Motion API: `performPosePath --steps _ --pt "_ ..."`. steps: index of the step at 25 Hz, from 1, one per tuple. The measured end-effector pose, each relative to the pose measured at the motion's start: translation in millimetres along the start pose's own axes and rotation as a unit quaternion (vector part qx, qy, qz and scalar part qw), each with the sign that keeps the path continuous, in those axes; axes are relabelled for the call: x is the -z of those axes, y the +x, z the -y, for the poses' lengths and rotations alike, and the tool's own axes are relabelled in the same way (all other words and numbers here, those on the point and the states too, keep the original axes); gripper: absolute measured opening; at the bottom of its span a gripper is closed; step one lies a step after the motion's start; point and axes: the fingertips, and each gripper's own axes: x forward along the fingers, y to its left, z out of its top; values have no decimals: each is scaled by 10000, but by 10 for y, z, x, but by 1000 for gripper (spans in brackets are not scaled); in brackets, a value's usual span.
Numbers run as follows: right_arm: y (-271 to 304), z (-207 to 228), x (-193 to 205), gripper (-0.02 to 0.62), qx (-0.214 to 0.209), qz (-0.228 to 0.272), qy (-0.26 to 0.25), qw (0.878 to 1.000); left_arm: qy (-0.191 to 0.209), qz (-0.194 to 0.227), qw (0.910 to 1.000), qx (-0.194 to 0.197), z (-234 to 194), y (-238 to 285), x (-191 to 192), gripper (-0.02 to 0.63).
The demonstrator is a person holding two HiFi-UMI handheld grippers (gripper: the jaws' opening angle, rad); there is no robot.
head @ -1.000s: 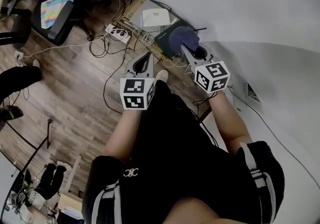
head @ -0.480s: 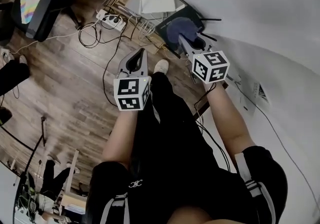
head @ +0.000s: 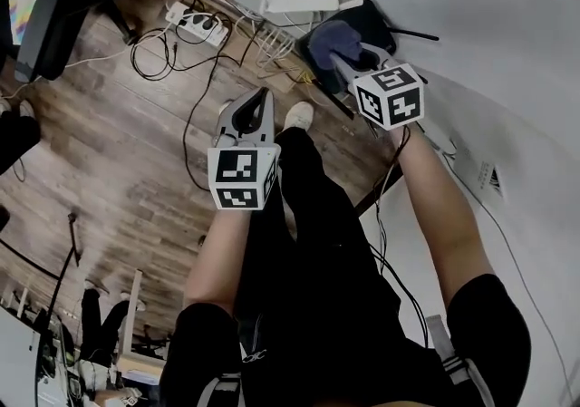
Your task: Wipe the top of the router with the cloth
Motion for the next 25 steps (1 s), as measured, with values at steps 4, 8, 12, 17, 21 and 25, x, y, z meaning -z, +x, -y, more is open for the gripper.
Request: performPosePath --steps 4,8,12,17,21,25 --pt "381 62 218 110 -125 -692 -300 9971 12 -177 9998 32 -115 111 205 14" --pt "676 60 389 110 -325 -1097 -618 9915 -25 -310 9995 39 -195 172 330 14" --pt "957 115 627 110 -354 -1508 -954 9833 108 -389 9992 53 -249 200 374 15" --pt "1077 219 974 110 -334 -2035 -994 9734 283 -448 9985 148 -228 198 363 14" --pt "1038 179 1010 110 -439 -2399 -1055 9640 296 -467 9983 188 -226 218 387 14" --pt "934 118 1184 110 -590 -3115 -1380 9383 286 -492 9981 234 -194 256 442 15"
